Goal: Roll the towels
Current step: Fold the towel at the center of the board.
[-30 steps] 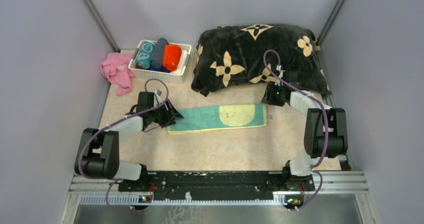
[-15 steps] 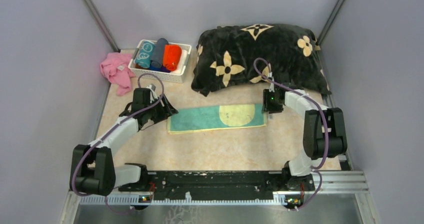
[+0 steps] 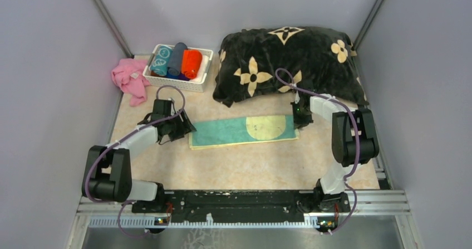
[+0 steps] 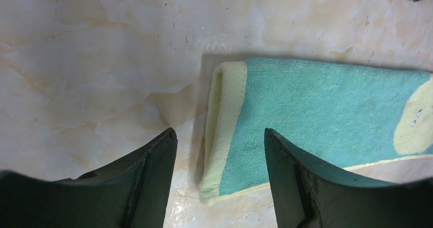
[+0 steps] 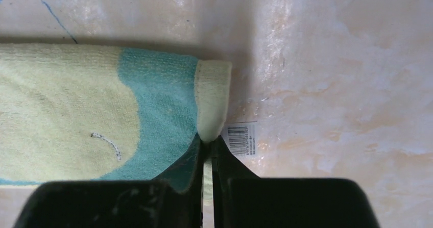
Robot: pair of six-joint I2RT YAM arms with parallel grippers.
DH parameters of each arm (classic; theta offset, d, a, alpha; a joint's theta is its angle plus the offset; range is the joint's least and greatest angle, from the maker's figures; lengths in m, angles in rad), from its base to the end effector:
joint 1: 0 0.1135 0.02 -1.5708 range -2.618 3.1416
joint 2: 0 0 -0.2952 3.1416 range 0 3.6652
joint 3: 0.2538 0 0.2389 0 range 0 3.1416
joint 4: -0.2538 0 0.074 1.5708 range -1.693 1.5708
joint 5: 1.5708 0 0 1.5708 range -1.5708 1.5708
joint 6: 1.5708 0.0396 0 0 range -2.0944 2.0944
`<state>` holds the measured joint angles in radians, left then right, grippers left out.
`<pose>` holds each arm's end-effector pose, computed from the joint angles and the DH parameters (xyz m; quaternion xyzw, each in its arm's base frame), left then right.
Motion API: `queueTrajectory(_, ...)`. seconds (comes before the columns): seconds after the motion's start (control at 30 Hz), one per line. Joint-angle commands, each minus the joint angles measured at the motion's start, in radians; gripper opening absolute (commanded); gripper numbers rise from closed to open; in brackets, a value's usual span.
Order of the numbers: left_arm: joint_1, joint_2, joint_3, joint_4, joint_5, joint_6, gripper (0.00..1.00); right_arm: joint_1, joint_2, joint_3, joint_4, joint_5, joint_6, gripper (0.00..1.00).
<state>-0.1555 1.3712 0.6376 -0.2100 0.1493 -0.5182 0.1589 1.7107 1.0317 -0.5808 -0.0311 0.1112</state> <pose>0.2360 -0.0430 0.2009 -0.1484 0.9372 -0.1686 0.2669 0.3094 0.0508 0.1991 -0.0260 0.9875 0.0361 0.1514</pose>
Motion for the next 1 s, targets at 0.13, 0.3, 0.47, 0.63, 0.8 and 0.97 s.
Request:
queueTrajectory(0.13,-0.006,-0.044,0.011,-0.005,0.061,0.013,0.69,-0.027,0.005,0.086,-0.121,0.364,-0.017,0.0)
queueTrajectory(0.3,-0.021,-0.045,-0.005,0.021,0.162,0.0,0.68,-0.022,-0.087,0.148,-0.169,0.336,-0.045,0.0)
queueTrajectory(0.47,-0.042,-0.005,-0.029,0.116,0.283,-0.046,0.66,0.022,-0.196,0.156,-0.153,-0.064,-0.043,0.0)
queueTrajectory(0.63,-0.065,0.078,-0.027,0.193,0.336,-0.081,0.63,0.156,-0.216,0.194,-0.116,-0.284,-0.013,0.0)
queueTrajectory(0.8,-0.089,0.136,-0.031,0.225,0.335,-0.087,0.59,0.305,-0.148,0.229,-0.011,-0.369,0.102,0.0)
queueTrajectory(0.97,-0.091,0.149,-0.069,0.259,0.341,-0.097,0.53,0.452,-0.028,0.27,0.117,-0.372,0.253,0.0)
